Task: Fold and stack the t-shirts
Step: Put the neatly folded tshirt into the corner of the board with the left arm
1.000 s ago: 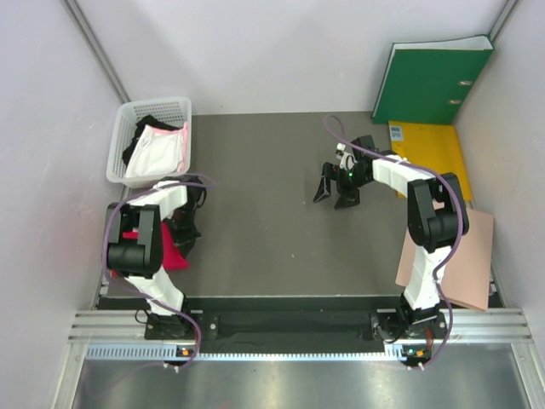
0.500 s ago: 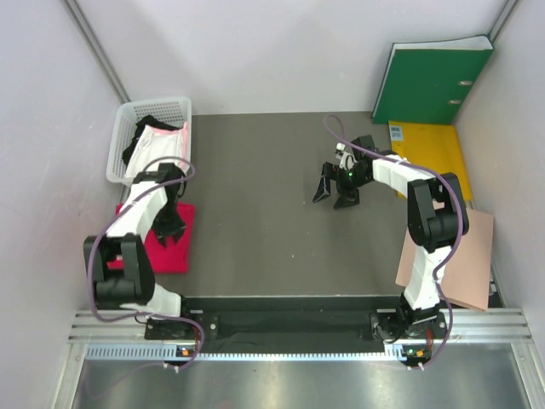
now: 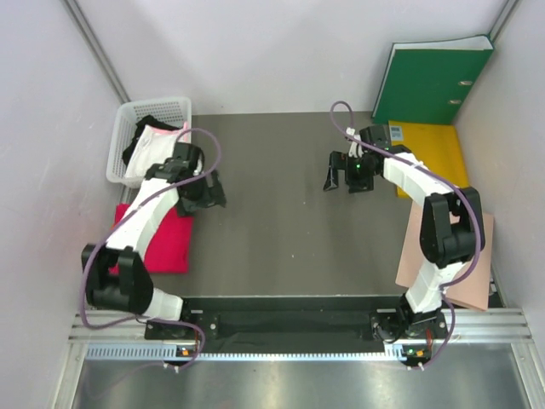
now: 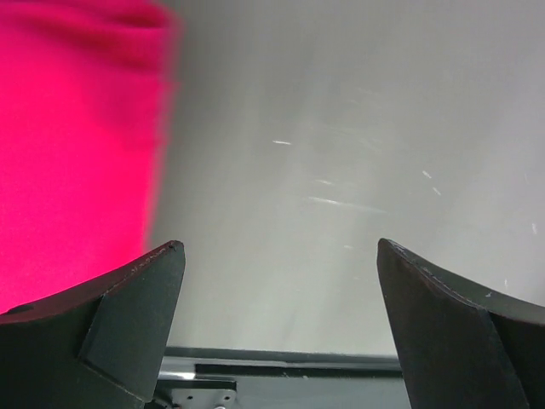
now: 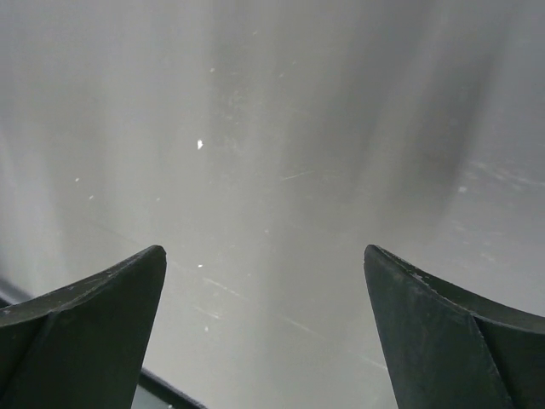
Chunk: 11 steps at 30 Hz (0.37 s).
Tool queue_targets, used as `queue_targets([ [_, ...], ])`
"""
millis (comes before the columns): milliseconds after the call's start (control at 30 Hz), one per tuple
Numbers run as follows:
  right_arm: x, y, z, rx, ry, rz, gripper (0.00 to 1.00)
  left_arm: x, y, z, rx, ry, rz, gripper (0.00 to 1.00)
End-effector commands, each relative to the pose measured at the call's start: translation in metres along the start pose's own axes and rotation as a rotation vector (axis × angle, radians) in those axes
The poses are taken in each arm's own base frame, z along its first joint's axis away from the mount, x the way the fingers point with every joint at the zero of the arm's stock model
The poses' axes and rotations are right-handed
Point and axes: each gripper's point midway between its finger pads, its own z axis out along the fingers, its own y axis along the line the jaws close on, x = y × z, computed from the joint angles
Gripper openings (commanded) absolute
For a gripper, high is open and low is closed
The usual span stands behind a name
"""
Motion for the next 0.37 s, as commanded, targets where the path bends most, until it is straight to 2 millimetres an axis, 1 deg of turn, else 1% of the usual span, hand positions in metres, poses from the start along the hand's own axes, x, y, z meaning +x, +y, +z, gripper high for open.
queue_targets([
  [0, -0.012, -0.011, -0.02, 0.073, -0.078, -0.036, 1.0, -0.002, -0.07, 0.019, 0.185, 0.036, 0.16, 0.99],
  [33, -0.006, -0.017, -0.019, 0.096, -0.068, -0.033, 1.0, 0.001, -0.08, 0.023, 0.193, 0.051, 0.186, 0.99],
  [67, -0.005, -0.02, -0.019, 0.109, -0.07, -0.028, 1.0, -0.002, -0.092, 0.024, 0.196, 0.05, 0.218, 0.99],
  [100, -0.005, -0.021, -0.023, 0.119, -0.081, -0.029, 1.0, 0.012, -0.107, 0.037, 0.193, 0.098, 0.27, 0.99],
  [133, 0.0, -0.027, -0.022, 0.14, -0.074, -0.023, 0.99, 0.016, -0.117, 0.041, 0.198, 0.11, 0.3, 0.99],
  [167, 0.002, -0.029, -0.023, 0.15, -0.072, -0.021, 1.0, 0.019, -0.129, 0.049, 0.201, 0.13, 0.33, 0.99],
  [200, 0.002, -0.032, -0.027, 0.16, -0.081, -0.014, 1.0, 0.031, -0.146, 0.05, 0.229, 0.148, 0.38, 0.99],
  [233, 0.007, -0.036, -0.027, 0.169, -0.074, -0.008, 1.0, 0.037, -0.154, 0.053, 0.235, 0.161, 0.409, 0.99],
  [267, 0.007, -0.038, -0.028, 0.175, -0.077, -0.006, 1.0, 0.037, -0.165, 0.058, 0.241, 0.164, 0.426, 0.99],
  [300, 0.006, -0.04, -0.033, 0.182, -0.09, 0.001, 0.99, 0.043, -0.171, 0.061, 0.233, 0.171, 0.444, 0.99],
  [333, 0.01, -0.045, -0.034, 0.195, -0.088, 0.008, 1.0, 0.044, -0.173, 0.064, 0.217, 0.179, 0.427, 0.99],
])
